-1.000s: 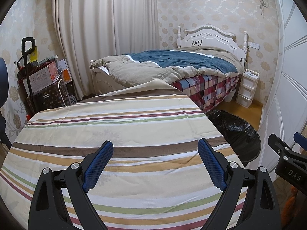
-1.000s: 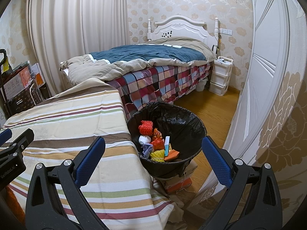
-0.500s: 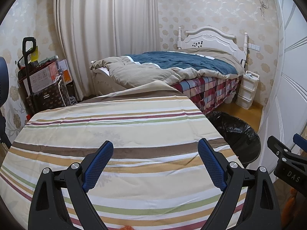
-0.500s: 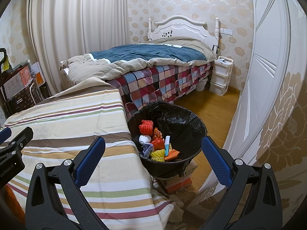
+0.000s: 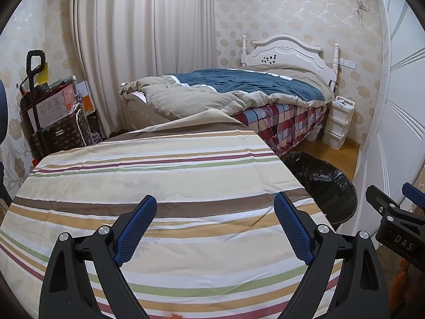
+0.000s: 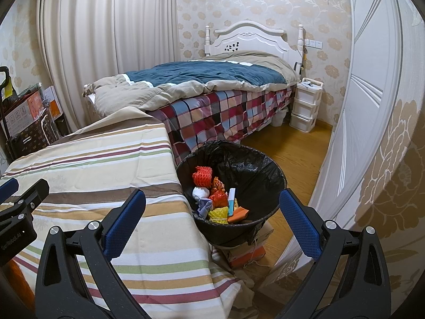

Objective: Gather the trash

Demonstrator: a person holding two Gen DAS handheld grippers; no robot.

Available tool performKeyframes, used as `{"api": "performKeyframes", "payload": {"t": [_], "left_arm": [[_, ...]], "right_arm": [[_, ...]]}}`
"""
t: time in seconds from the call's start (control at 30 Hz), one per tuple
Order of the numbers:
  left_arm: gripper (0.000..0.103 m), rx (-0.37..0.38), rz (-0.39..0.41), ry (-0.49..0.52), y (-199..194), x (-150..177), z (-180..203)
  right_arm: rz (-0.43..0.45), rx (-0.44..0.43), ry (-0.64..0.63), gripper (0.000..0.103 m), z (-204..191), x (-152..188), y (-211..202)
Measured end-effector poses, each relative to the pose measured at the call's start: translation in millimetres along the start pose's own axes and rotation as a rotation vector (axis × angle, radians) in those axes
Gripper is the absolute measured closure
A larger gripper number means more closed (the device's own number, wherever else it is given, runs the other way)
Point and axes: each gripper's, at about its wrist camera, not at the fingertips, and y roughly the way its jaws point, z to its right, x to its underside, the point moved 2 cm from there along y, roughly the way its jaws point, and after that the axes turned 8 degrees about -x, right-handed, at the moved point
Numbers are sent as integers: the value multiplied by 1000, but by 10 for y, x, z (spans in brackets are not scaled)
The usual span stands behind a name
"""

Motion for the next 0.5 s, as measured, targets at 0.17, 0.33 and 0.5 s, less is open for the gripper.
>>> {"api": "performKeyframes", "payload": {"t": [0.17,0.33,0.5], "left_arm": [[14,-15,28,10,-21,5,0],[14,-26,14,6,39,16,-46],[14,-52,-32,-5,188,49,-189]], "right_arm": [[-2,-1,-2,5,-12,8,10],[-9,-12,-17,5,-81,49,60],[-30,-32,-45,5,-252,72,197]]}}
